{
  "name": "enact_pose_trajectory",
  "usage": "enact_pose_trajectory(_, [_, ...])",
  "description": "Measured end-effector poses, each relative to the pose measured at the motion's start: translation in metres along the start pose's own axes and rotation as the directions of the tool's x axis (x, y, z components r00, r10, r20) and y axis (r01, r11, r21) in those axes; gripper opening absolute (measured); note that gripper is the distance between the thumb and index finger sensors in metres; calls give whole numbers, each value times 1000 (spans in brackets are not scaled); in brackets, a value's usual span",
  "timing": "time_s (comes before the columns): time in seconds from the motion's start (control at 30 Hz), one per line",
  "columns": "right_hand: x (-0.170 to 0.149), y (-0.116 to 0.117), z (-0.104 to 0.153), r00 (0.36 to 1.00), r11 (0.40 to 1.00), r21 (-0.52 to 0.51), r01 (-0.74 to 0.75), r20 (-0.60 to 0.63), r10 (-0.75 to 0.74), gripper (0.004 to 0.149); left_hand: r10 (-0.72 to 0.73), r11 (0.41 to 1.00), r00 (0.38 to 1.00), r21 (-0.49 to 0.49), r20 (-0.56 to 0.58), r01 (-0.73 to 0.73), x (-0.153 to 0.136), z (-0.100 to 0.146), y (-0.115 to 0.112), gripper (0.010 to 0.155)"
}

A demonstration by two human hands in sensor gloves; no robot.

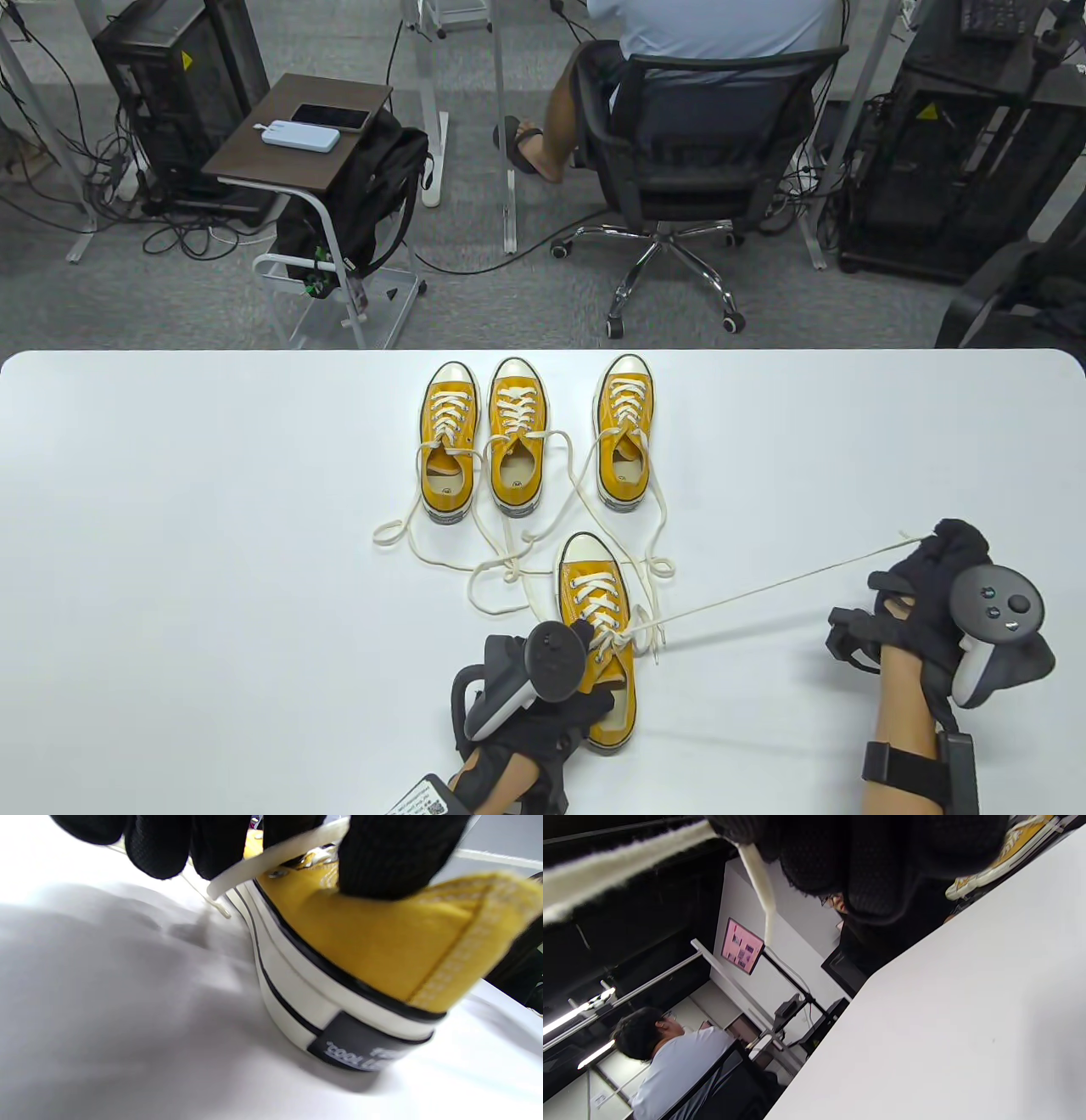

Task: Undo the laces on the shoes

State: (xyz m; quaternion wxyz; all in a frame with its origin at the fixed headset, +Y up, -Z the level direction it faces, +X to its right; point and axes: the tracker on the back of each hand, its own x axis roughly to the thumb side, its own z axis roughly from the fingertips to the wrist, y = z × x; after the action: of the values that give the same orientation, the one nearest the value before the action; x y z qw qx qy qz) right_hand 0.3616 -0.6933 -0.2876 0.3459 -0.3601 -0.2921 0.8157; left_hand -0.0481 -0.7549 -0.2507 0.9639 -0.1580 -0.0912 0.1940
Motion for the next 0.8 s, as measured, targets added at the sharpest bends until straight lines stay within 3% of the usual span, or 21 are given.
enact_pose_trajectory(0.1, [-5, -9, -2, 997, 994, -76, 75, -23, -77, 40, 24, 1000, 1000, -11, -6, -24, -2, 0, 0, 81])
enact_pose_trajectory(0.2, [-1, -7, -2, 999, 999, 18, 31, 19, -31, 40, 11, 1000, 1000, 0, 4, -11, -1, 0, 0, 81])
enact_pose_trajectory(0.27, [4, 0, -1, 998, 991, 134, -14, 58, 6, 39, 1, 1000, 1000, 3, 5, -1, 0, 0, 0, 81])
enact_pose_trajectory(0.33, [10, 13, 5, 995, 908, 406, -100, 51, 86, 38, 5, 1000, 1000, 8, 6, -5, 0, 0, 0, 81])
enact_pose_trajectory(0.43, [20, 40, 22, 958, 736, 613, -286, 192, 213, 38, 22, 1000, 1000, 13, 6, -22, -2, 0, 0, 80])
enact_pose_trajectory(0.53, [26, 66, 40, 909, 614, 671, -416, 297, 291, 39, 40, 999, 999, 12, 8, -40, -4, 0, 0, 79])
enact_pose_trajectory(0.6, [26, 73, 46, 901, 550, 716, -430, 300, 315, 39, 51, 999, 999, 15, 9, -51, -5, 0, 0, 79])
enact_pose_trajectory(0.67, [26, 74, 48, 891, 557, 698, -451, 313, 328, 42, 54, 998, 999, 13, 8, -54, -5, 0, 1, 79])
enact_pose_trajectory(0.8, [39, 61, 51, 886, 641, 612, -463, 338, 318, 47, 56, 998, 998, 17, 16, -56, -5, -1, 1, 78])
